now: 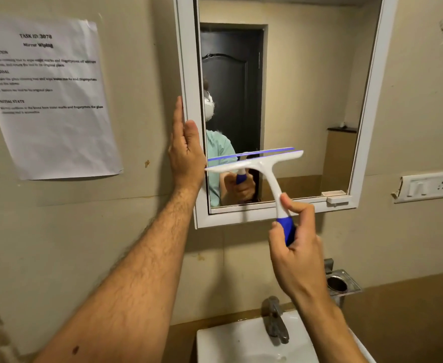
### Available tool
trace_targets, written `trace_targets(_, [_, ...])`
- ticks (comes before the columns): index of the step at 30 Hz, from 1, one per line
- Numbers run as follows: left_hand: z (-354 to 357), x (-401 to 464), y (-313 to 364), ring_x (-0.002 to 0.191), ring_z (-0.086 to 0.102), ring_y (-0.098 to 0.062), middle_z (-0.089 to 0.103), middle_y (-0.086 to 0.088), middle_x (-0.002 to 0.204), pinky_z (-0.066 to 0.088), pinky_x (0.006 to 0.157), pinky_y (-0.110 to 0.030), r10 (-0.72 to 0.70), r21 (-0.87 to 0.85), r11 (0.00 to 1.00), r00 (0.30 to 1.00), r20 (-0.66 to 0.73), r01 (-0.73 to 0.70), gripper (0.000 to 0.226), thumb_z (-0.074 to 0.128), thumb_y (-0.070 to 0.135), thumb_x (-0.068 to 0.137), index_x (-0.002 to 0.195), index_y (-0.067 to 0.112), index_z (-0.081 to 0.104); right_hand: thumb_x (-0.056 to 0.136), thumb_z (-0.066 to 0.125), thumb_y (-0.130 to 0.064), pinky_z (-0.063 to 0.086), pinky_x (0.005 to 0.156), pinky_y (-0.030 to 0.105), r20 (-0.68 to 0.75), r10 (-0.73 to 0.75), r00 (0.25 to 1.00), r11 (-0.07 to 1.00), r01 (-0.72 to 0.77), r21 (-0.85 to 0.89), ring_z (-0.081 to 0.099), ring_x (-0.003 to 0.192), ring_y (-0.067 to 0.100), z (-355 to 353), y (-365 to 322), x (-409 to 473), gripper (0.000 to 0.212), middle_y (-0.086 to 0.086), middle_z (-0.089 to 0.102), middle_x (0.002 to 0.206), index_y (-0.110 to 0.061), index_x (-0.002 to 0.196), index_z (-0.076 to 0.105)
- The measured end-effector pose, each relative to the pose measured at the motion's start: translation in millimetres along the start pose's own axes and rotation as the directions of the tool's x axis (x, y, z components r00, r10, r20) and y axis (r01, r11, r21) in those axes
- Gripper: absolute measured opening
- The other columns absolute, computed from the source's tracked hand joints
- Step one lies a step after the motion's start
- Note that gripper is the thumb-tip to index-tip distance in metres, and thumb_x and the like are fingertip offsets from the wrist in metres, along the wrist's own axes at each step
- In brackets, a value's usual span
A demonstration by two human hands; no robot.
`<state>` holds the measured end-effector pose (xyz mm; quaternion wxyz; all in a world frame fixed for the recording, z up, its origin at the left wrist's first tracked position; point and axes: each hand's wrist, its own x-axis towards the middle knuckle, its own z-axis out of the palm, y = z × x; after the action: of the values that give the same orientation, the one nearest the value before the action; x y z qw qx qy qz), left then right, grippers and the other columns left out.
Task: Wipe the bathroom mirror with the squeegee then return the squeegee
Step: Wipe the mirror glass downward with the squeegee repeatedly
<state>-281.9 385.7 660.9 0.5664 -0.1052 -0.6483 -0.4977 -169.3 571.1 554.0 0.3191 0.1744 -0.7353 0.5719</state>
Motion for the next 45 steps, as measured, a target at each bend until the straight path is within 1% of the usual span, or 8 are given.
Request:
trace_targets(5, [-0.2, -3.5, 1.2, 0.113, 0.034, 0.031, 0.035, 0.003, 0.154, 0.028, 0.089, 0.008, -0.020, -0.041, 0.999, 0.999, 0.033, 0.021, 0.045, 0.025, 0.025, 0.106, 0.150, 0.018, 0.030, 0.095, 0.053, -0.011, 0.045, 0.045, 0.025, -0.104, -0.016, 0.994, 0.999, 0.021, 0.047, 0.049, 0.048, 0.008, -0.8, -3.0, 25.6, 0.040, -0.002, 0.056, 0.068, -0.046, 0.111, 0.042])
trace_targets(10, [0.5, -4.1, 0.9, 0.131, 0.032, 0.005, 0.035, 0.005, 0.154, 0.024, 0.092, 0.009, -0.011, 0.022, 1.000, 1.000, 0.001, 0.011, 0.045, 0.027, 0.027, 0.107, 0.151, 0.025, 0.030, 0.095, 0.052, -0.014, 0.049, 0.049, 0.021, -0.104, -0.091, 0.990, 0.992, 0.100, 0.082, 0.053, 0.052, 0.007, 14.6, -25.8, 52.5, 0.037, -0.035, 0.059, 0.101, -0.045, 0.110, 0.037])
trace_targets(14, [1.5, -3.7, 0.5, 0.135, 0.032, 0.000, 0.035, 0.004, 0.155, 0.023, 0.095, 0.008, -0.002, 0.012, 1.000, 1.000, -0.001, 0.002, 0.046, 0.026, 0.028, 0.106, 0.151, 0.023, 0.030, 0.095, 0.051, -0.015, 0.052, 0.052, 0.018, -0.132, -0.117, 0.984, 0.990, 0.126, 0.067, 0.061, 0.057, 0.009, 23.5, -35.8, 71.4, 0.036, -0.013, 0.061, 0.079, -0.040, 0.116, 0.036])
trace_targets(21, [1.4, -4.7, 2.7, 0.135, 0.033, 0.001, 0.035, -0.001, 0.155, 0.024, 0.096, 0.006, 0.011, -0.021, 1.000, 1.000, -0.004, -0.011, 0.047, 0.026, 0.026, 0.105, 0.151, 0.017, 0.031, 0.095, 0.049, -0.018, 0.045, 0.046, 0.016, -0.094, -0.092, 0.991, 0.995, 0.089, -0.038, 0.058, 0.058, 0.007, 25.5, -12.3, 46.3, 0.033, -0.012, 0.058, 0.077, -0.042, 0.113, 0.034])
trace_targets(26, [1.2, -9.3, 8.0, 0.104, 0.035, 0.037, 0.033, -0.009, 0.154, 0.031, 0.078, 0.010, -0.006, -0.054, 0.999, 1.000, 0.018, 0.007, 0.043, 0.028, 0.013, 0.107, 0.149, 0.007, 0.031, 0.095, 0.050, -0.017, 0.048, 0.044, 0.033, -0.052, -0.036, 0.998, 0.997, 0.032, -0.075, 0.054, 0.048, 0.017, 27.4, 12.1, 16.6, 0.038, 0.002, 0.058, 0.066, -0.045, 0.114, 0.035])
trace_targets(32, [1.4, -5.3, 4.1, 0.138, 0.035, -0.009, 0.035, -0.003, 0.154, 0.025, 0.097, 0.005, 0.005, -0.033, 0.999, 1.000, -0.016, -0.006, 0.047, 0.026, 0.024, 0.104, 0.150, 0.013, 0.033, 0.094, 0.051, -0.018, 0.048, 0.042, 0.032, -0.032, -0.007, 0.999, 0.993, 0.003, -0.115, 0.054, 0.051, 0.018, 25.3, 28.1, -4.0, 0.045, 0.003, 0.052, 0.060, -0.053, 0.114, 0.031])
trace_targets(38, [0.2, -7.4, 4.5, 0.111, 0.033, 0.034, 0.037, -0.005, 0.153, 0.026, 0.089, 0.009, 0.013, -0.017, 1.000, 1.000, -0.021, -0.014, 0.044, 0.029, 0.016, 0.106, 0.149, 0.010, 0.033, 0.094, 0.052, -0.014, 0.045, 0.041, 0.026, -0.009, 0.031, 0.999, 0.991, -0.032, -0.132, 0.053, 0.050, 0.013, 23.8, 41.5, -23.4, 0.042, 0.003, 0.050, 0.058, -0.045, 0.116, 0.034])
trace_targets(45, [3.4, -4.5, -3.5, 0.131, 0.048, -0.008, 0.043, 0.002, 0.150, 0.038, 0.099, -0.006, 0.048, 0.002, 0.999, 0.999, -0.021, -0.048, 0.049, 0.038, 0.030, 0.103, 0.150, 0.019, 0.032, 0.094, 0.053, -0.014, 0.051, 0.044, 0.044, 0.035, 0.084, 0.996, 0.985, -0.078, -0.152, 0.054, 0.048, 0.023, 19.6, 45.4, -32.2, 0.045, 0.009, 0.053, 0.061, -0.050, 0.114, 0.033])
